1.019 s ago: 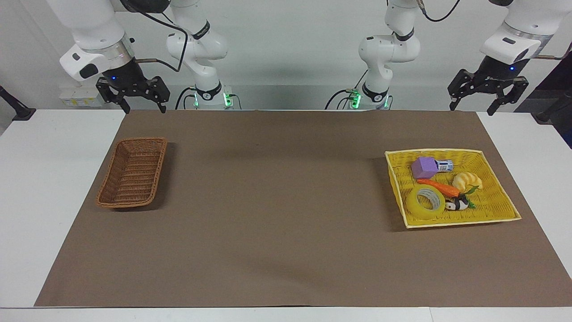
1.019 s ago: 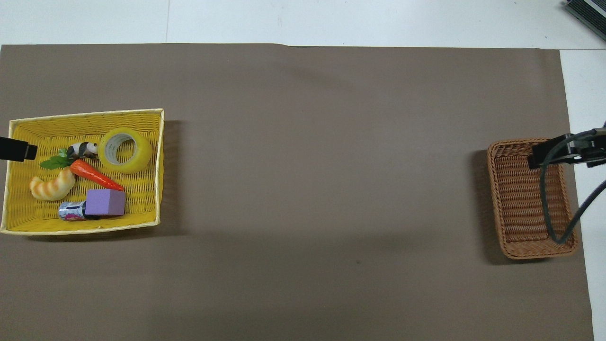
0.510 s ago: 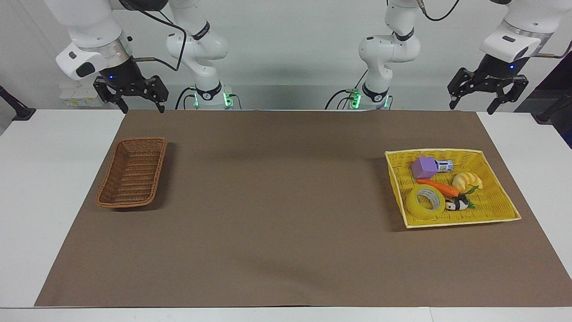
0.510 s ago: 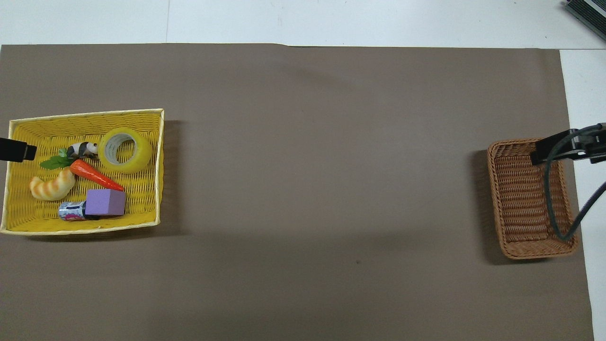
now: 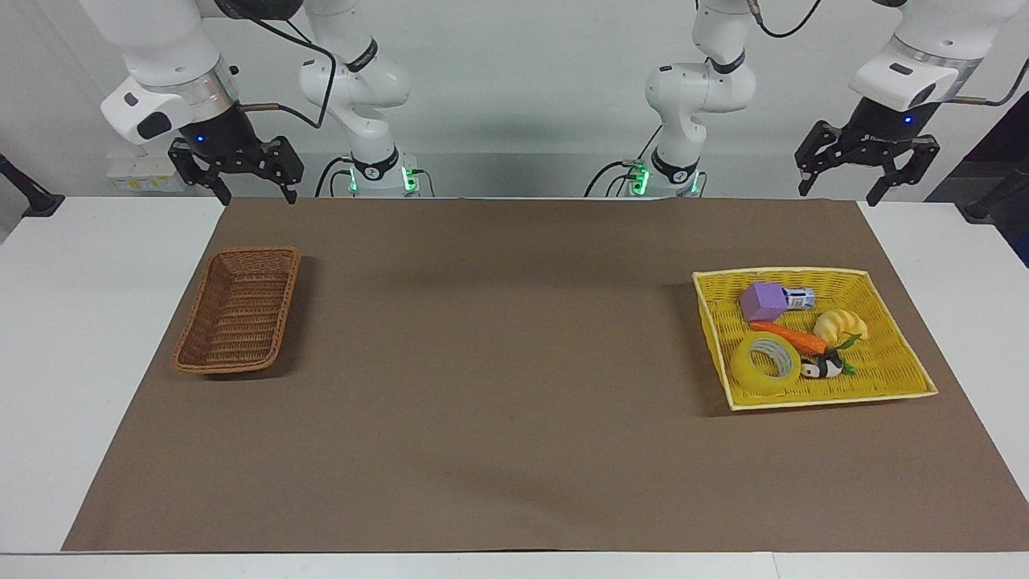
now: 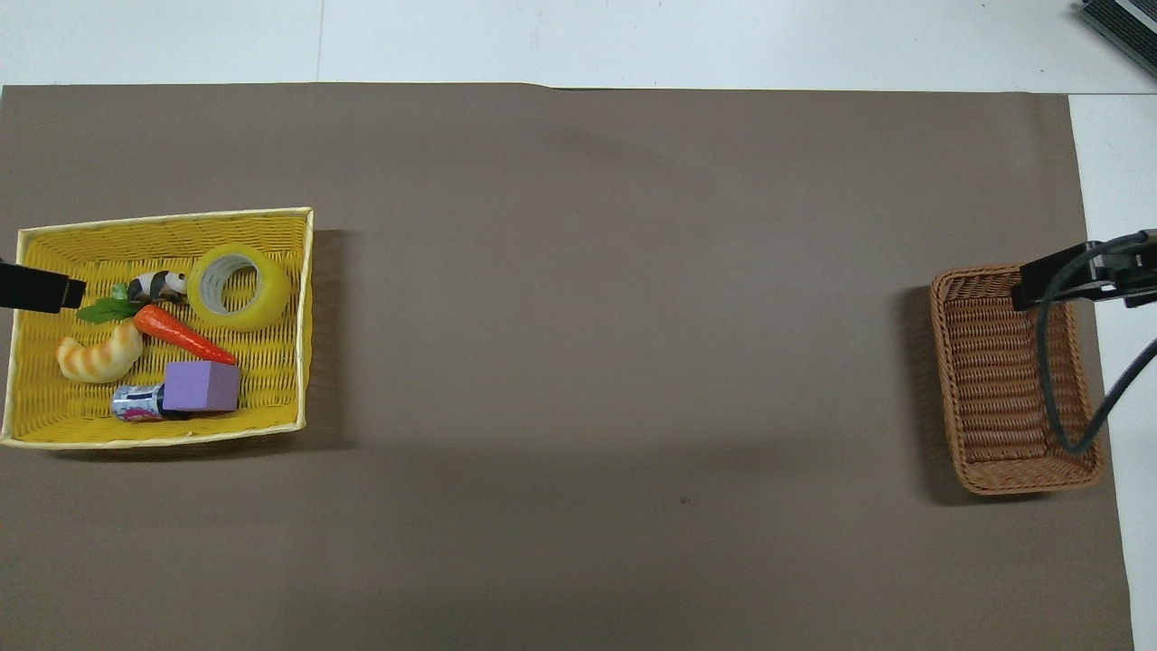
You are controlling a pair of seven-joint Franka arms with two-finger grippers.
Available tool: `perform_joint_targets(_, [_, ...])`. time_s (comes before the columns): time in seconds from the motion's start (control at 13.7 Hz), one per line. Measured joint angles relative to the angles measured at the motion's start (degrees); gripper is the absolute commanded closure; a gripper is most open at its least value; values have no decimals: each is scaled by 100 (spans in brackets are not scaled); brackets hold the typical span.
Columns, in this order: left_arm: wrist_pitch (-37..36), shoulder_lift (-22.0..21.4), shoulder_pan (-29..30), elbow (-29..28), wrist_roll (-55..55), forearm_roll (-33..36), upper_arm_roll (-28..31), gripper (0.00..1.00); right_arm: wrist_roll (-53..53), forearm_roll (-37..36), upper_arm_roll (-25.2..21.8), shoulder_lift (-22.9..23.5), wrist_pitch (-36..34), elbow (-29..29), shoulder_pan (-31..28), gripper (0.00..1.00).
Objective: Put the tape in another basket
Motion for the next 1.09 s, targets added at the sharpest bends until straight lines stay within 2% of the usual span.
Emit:
perform_joint_targets(0.36, [722, 17, 9, -581, 2, 0, 15, 0, -3, 7, 1, 0, 0, 0, 8, 0])
perform_joint_targets(0.8, [2479, 119, 14, -2164, 2, 0, 22, 0, -3, 22, 1, 0, 0, 0, 9, 0])
perform_joint_targets(1.09, [3412, 319, 23, -2872, 2, 0, 39, 0, -3, 22, 1, 0, -1, -2, 9, 0])
